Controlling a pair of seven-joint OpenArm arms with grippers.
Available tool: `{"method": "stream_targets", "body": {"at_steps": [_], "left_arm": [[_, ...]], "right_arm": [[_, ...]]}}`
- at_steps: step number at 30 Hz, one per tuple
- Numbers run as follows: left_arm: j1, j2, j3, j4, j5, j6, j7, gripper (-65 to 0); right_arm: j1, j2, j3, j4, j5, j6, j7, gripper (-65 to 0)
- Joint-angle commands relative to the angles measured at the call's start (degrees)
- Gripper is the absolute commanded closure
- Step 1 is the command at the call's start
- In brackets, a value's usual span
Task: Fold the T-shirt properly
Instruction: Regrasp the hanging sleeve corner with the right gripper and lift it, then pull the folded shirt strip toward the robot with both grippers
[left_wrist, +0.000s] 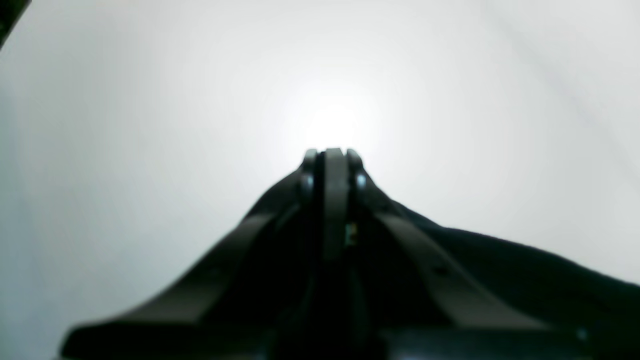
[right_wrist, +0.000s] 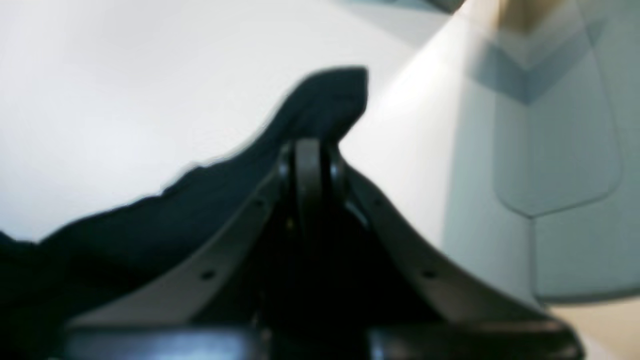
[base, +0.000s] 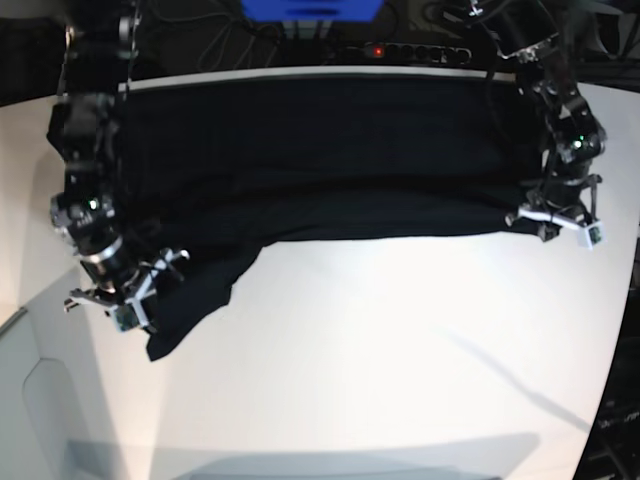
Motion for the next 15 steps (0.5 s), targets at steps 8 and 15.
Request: {"method": "stream_targets", "body": {"at_steps": [8,15], "left_arm": [[2.8,-0.7,-0.3,5.1,-0.4,0.1,-1.4,0.0],[5.8,-0.7,-0.4,9.4,-0.4,0.0,-1.4,0.0]], "right_arm": [[-11.6,0.6,9.7,14.8,0.7,-0.2,2.2,0.0],[-20.3,0.5,15.1,16.5,0.9,-0.2,2.4,0.0]]}}
